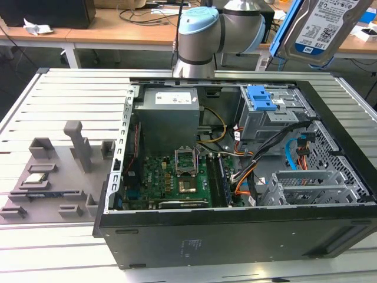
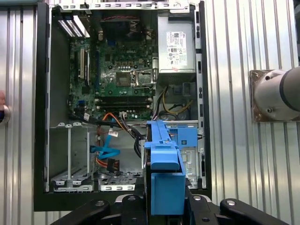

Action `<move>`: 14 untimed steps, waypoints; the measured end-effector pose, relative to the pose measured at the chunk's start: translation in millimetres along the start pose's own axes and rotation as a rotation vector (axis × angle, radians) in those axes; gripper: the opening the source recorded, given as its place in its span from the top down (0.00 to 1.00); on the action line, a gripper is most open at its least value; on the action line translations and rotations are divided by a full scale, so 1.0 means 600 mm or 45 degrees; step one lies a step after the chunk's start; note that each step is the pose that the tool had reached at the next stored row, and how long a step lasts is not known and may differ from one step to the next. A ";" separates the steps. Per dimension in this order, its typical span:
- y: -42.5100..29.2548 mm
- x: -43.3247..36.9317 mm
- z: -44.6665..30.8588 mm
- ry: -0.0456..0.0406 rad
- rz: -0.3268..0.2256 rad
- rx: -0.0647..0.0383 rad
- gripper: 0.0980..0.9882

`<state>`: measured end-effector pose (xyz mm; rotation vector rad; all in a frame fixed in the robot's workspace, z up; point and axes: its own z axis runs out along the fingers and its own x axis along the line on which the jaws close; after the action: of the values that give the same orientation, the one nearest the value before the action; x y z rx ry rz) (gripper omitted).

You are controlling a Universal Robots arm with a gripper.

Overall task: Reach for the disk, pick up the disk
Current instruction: 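Pick up the disk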

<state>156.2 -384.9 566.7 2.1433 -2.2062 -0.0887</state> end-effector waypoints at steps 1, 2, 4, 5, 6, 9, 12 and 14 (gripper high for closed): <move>0.000 0.002 0.000 0.000 0.000 0.000 0.70; 0.000 0.004 0.000 0.000 0.000 0.000 0.70; 0.000 0.010 0.000 0.000 0.000 0.000 0.70; -0.001 0.012 0.000 0.000 0.000 0.000 0.70; -0.001 0.016 0.000 0.000 0.000 0.000 0.70; -0.001 0.026 0.000 0.000 0.000 0.000 0.70; -0.002 0.034 0.000 0.000 0.000 0.000 0.70; -0.002 0.038 0.000 0.000 0.000 0.000 0.70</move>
<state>156.6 -407.9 566.7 2.1432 -2.2062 -0.0886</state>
